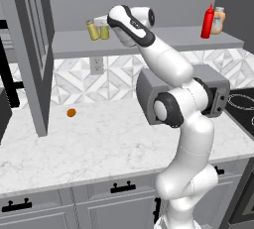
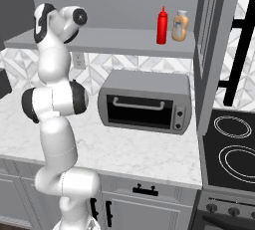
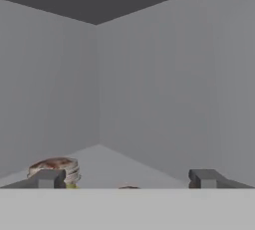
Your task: Put the shaker and condiment bottle from the counter next to their counterparts in the cabinet.
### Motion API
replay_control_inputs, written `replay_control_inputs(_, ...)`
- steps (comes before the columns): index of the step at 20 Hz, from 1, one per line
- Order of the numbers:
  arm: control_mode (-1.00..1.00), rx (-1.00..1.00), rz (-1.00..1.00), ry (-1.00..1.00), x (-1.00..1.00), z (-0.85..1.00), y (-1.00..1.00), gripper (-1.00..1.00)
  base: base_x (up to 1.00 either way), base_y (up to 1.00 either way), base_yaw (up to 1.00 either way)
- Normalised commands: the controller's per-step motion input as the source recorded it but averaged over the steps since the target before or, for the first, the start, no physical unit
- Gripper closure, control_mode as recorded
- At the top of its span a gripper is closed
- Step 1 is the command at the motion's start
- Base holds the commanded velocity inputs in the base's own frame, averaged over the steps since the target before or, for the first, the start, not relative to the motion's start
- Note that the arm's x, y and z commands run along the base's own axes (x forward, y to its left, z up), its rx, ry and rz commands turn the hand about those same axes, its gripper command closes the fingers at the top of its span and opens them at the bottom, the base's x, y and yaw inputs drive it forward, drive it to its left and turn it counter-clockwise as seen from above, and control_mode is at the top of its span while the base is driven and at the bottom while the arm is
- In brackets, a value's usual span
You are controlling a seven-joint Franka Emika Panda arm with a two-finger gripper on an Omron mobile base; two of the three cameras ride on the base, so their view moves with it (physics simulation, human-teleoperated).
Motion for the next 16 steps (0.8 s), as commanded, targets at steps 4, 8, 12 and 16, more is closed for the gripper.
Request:
replay_control_inputs(4, -1.00, -0.09, 0.00, 0.07, -0.19, 0.00, -0.14, -1.00, 0.00, 0.00, 0.00)
replay_control_inputs(8, -1.00, -0.11, 0.00, 0.03, -0.28, 0.00, -0.29, -1.00, 0.00, 0.00, 0.00)
replay_control_inputs(12, -1.00, -0.10, 0.00, 0.00, -0.37, 0.00, -0.32, -1.00, 0.00, 0.00, 0.00)
replay_control_inputs(16, -1.00, -0.09, 0.00, 0.00, -0.58, 0.00, -0.15, -1.00, 0.00, 0.00, 0.00)
